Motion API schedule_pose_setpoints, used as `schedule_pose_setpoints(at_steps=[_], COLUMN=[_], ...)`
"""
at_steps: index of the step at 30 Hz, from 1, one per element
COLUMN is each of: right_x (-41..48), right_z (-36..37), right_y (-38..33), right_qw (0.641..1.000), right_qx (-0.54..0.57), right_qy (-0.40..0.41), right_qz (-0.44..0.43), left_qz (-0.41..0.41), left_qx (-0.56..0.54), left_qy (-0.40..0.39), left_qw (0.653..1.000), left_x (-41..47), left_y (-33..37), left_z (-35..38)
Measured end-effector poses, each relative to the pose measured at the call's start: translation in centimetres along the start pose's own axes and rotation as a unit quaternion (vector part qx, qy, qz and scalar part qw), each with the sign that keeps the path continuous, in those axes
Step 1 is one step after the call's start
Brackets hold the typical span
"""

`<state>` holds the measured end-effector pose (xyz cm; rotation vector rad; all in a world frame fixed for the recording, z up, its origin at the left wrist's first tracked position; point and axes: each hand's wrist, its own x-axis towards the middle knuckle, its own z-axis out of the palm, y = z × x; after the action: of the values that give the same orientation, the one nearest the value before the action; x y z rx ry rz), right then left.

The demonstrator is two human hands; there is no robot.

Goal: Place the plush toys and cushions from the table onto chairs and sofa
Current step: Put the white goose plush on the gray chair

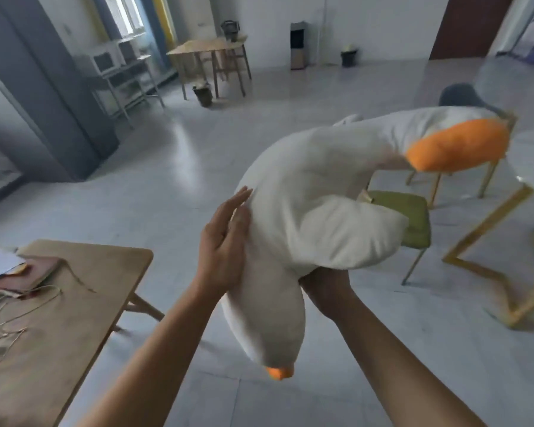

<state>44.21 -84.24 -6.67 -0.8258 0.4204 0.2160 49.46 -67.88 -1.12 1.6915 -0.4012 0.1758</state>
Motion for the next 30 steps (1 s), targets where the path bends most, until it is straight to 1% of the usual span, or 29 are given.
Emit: schedule_pose_setpoints(at_steps=[1,2,3,4,5,7,9,10,11,15,20,24,30], right_x=[1.8,2.9,5.0,6.6,8.8,13.3,18.1,20.6,23.1,31.2,38.8,46.0,59.9], right_z=[-1.4,-2.1,-3.2,-3.9,-4.9,-6.1,-7.3,-7.7,-7.7,-8.0,-10.5,-14.6,-23.4], right_y=[-0.7,-2.2,-3.7,-5.1,-6.2,-8.0,-10.2,-11.5,-13.2,-20.7,-30.6,-36.6,-46.6], right_qw=[0.993,0.986,0.980,0.975,0.968,0.963,0.957,0.951,0.947,0.950,0.941,0.922,0.909], right_qx=[-0.076,-0.108,-0.131,-0.147,-0.172,-0.206,-0.234,-0.253,-0.263,-0.220,-0.180,-0.154,-0.113], right_qy=[0.020,0.054,0.078,0.085,0.082,0.047,0.027,0.027,0.025,0.081,0.148,0.207,0.252], right_qz=[-0.086,-0.119,-0.132,-0.144,-0.162,-0.169,-0.169,-0.175,-0.182,-0.207,-0.247,-0.288,-0.313], left_qz=[-0.003,-0.008,-0.032,-0.073,-0.115,-0.162,-0.148,-0.132,-0.134,-0.186,-0.150,-0.165,-0.180], left_qx=[-0.008,-0.030,-0.033,-0.048,-0.048,-0.081,-0.081,-0.075,-0.072,-0.088,-0.090,-0.088,-0.066], left_qy=[-0.004,-0.005,-0.007,-0.014,-0.021,-0.064,-0.100,-0.103,-0.096,-0.136,-0.242,-0.306,-0.364], left_qw=[1.000,1.000,0.999,0.996,0.992,0.981,0.981,0.983,0.984,0.969,0.954,0.933,0.912], left_x=[1.4,3.5,5.7,7.7,9.9,14.0,18.5,21.0,23.6,35.3,49.0,58.1,72.8], left_y=[-1.0,-2.1,-3.1,-4.0,-5.1,-8.2,-11.5,-12.8,-14.3,-17.8,-18.3,-22.4,-29.4], left_z=[0.7,1.4,2.2,3.2,4.2,6.0,8.4,9.8,11.0,15.5,23.2,30.4,43.5])
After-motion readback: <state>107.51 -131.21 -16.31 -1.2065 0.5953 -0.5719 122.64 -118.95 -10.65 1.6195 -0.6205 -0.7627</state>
